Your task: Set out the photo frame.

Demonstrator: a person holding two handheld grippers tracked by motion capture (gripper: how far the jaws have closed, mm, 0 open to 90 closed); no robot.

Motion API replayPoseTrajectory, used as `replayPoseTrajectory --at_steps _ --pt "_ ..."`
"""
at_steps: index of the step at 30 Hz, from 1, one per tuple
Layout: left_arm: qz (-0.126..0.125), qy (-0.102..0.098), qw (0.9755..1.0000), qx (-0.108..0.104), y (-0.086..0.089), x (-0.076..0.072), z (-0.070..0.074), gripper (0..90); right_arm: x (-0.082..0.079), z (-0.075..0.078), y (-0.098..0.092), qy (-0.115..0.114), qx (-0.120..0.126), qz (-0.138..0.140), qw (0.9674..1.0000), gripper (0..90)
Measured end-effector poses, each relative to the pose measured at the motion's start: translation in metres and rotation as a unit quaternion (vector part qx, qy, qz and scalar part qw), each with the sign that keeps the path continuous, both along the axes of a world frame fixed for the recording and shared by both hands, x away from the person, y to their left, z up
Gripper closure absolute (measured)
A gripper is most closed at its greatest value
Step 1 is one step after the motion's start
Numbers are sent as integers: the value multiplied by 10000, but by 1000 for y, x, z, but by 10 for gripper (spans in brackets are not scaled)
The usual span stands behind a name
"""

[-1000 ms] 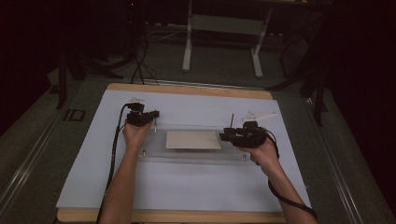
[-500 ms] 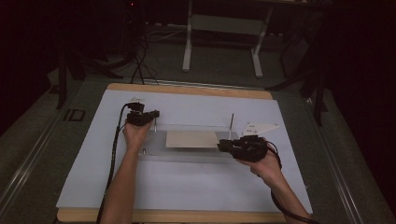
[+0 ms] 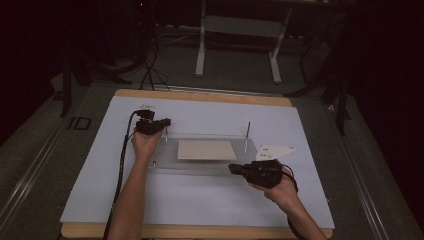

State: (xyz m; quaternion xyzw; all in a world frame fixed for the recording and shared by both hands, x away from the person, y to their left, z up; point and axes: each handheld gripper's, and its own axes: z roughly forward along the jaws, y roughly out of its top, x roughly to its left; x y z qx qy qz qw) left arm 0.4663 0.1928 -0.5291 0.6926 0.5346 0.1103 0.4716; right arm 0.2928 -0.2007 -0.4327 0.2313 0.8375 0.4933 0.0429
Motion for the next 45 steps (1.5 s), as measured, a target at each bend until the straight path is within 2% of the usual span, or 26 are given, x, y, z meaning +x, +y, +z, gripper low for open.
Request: replayPoseTrajectory --at_steps 3,7,9,11,13,17,20,24,30,37,42,45 --pt "27 0 10000 -38 0 1 -1 855 -5 -5 3 16 -61 60 10000 900" --pt "39 13 10000 -58 0 1 -1 855 -7 -15 7 81 -154 -37 9998 900" --pt "27 3 10000 -41 0 1 -1 855 -7 -20 10 -105 -343 -219 9991 900" --pt "21 7 10000 -41 0 1 -1 854 -7 -24 13 -88 -313 -334 9989 900" --pt "28 7 10000 -44 0 1 -1 854 -8 -26 15 -205 -398 -476 9979 900" --pt "26 30 10000 -67 0 1 -1 853 -8 -29 19 -220 -332 -605 9974 900" --pt "31 24 10000 -80 1 1 -1 847 -9 -27 20 -314 -346 -709 9964 900" --pt "28 45 10000 37 0 2 1 828 -7 -25 22 -329 -331 -711 9964 900" --pt "81 105 9998 -173 5 3 -2 740 -6 -24 23 -354 -249 -740 9963 900" --pt "67 33 9999 -102 6 1 2 643 -3 -20 22 -320 -139 -773 9964 900" --pt "-31 -47 10000 -39 5 -3 6 622 0 -17 22 -284 -67 -796 9964 900" --pt "-43 -144 9999 -77 7 -6 12 614 2 -15 23 -262 -36 -811 9964 900"
